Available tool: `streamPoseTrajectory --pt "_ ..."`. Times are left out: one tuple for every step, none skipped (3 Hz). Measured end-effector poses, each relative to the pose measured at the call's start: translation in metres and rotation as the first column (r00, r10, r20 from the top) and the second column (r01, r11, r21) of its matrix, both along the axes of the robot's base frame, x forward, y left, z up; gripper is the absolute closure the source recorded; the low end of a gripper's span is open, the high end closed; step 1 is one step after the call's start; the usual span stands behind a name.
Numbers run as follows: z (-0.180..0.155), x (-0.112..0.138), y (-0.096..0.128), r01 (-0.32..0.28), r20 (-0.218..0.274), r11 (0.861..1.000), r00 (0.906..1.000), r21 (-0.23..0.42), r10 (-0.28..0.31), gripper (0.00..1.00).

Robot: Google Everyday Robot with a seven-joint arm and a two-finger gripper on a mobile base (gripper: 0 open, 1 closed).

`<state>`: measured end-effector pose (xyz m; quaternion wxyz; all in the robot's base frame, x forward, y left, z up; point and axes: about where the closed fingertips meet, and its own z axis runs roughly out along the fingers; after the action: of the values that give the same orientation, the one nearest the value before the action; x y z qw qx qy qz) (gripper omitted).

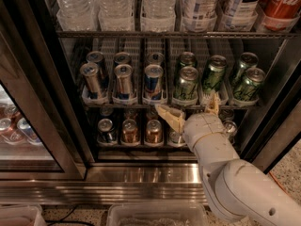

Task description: Pick green can from middle shelf of fridge

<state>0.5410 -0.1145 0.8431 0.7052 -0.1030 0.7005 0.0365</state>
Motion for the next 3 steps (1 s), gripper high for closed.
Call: streamPoseTrajectory --pt "0.004 0.003 0.000 0.011 0.008 1.000 0.9999 0.001 -0.011 0.31" --pt "0.014 0.012 -0.002 0.019 0.021 1.000 0.9996 0.004 -0.019 0.24" --pt "0.015 0.021 -0.005 0.027 0.018 1.000 0.9995 0.007 -0.027 0.26"
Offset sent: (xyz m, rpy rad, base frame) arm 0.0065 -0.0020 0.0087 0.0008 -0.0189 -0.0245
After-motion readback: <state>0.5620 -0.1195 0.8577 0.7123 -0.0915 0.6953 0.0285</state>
